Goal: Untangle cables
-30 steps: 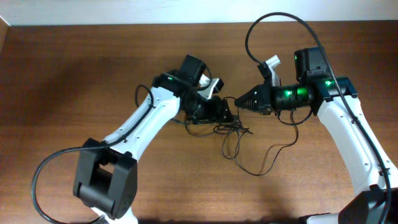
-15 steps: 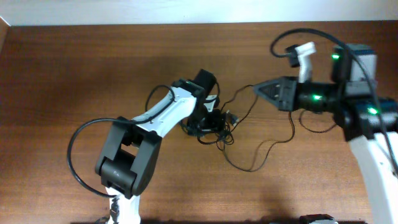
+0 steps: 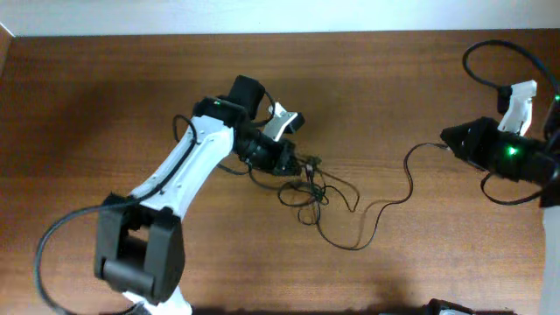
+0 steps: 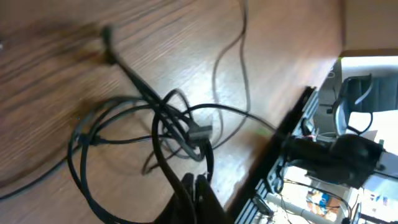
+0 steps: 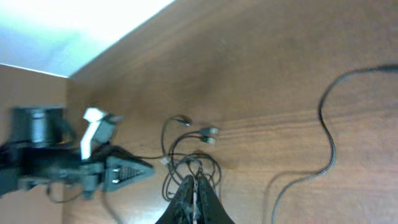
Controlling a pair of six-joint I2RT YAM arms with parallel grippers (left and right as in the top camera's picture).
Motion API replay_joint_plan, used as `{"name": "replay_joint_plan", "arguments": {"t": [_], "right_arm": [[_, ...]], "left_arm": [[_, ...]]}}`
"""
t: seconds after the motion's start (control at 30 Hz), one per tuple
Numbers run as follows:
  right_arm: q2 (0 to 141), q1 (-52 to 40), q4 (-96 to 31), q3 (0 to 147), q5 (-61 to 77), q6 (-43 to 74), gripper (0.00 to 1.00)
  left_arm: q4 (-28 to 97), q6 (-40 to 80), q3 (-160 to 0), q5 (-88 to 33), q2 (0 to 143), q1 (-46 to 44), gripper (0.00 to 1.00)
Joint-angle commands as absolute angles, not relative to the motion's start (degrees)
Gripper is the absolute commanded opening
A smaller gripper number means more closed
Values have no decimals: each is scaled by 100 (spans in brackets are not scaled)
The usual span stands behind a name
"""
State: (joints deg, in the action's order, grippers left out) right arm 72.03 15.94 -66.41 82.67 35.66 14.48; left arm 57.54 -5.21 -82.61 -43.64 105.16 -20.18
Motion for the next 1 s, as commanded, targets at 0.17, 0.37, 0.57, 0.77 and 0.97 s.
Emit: {"name": "replay_joint_plan", "arguments": {"t": [0.17, 0.37, 0.57, 0.77, 0.97], "right_arm": [[7856, 1614, -7760, 8350, 3380, 224, 69], [8182, 1599, -8014, 8160, 3387, 185, 74], [8187, 943, -7837, 7863, 3404, 19, 75], [8204, -19, -7227, 7863, 3533, 233, 75], [8656, -198, -6558, 7863, 3708, 1546, 75]], "left_arm": [[5793, -781, -8493, -4635, 10038, -2008, 0], [5645, -786, -9426, -4630, 9172, -2008, 0], [4956, -1090, -9535, -5039, 8654, -2010, 0], [4364, -928, -9531, -6278, 8709, -2008, 0], [4486, -958, -9531, -6250, 8711, -2008, 0]]}}
